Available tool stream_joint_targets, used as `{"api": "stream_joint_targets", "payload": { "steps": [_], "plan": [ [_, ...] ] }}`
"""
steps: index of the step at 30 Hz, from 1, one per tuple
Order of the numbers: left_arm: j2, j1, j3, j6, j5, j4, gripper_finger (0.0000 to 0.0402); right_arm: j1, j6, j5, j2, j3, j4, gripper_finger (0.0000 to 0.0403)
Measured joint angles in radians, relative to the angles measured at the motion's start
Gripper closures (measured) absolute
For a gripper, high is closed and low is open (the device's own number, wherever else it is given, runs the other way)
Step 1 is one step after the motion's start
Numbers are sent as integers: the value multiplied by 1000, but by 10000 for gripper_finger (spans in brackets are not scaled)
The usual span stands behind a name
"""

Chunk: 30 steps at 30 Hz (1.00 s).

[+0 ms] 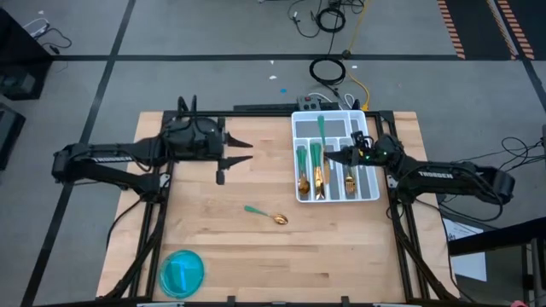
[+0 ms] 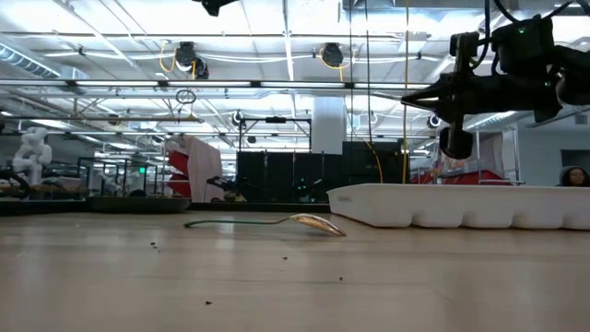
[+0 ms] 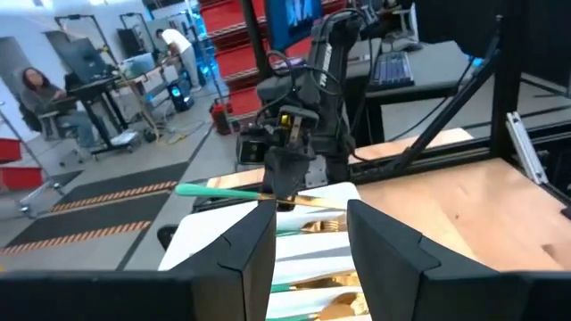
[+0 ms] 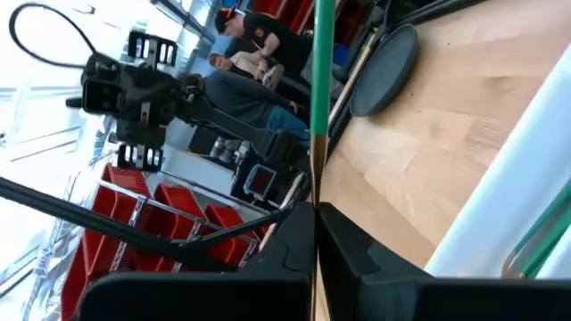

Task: Sort silverware
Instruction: Put the green knife on the silverware tray with the other green knives

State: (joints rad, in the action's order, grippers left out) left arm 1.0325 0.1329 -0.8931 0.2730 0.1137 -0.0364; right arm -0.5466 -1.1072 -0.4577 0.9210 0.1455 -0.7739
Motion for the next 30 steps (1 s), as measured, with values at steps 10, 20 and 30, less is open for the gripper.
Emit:
{"api": "stream_joint_targets", "payload": {
  "steps": [10,20,30],
  "plan": [
    [-1,-66,35,-7,-91,-7,256,-52,-25,-48,67,0,1,403],
    [-1,-115,36,-7,-131,-3,256,-52,-89,-39,184,0,14,403],
    [-1,-134,36,-10,-149,1,256,-41,-83,44,218,1,67,403]
  ]
}}
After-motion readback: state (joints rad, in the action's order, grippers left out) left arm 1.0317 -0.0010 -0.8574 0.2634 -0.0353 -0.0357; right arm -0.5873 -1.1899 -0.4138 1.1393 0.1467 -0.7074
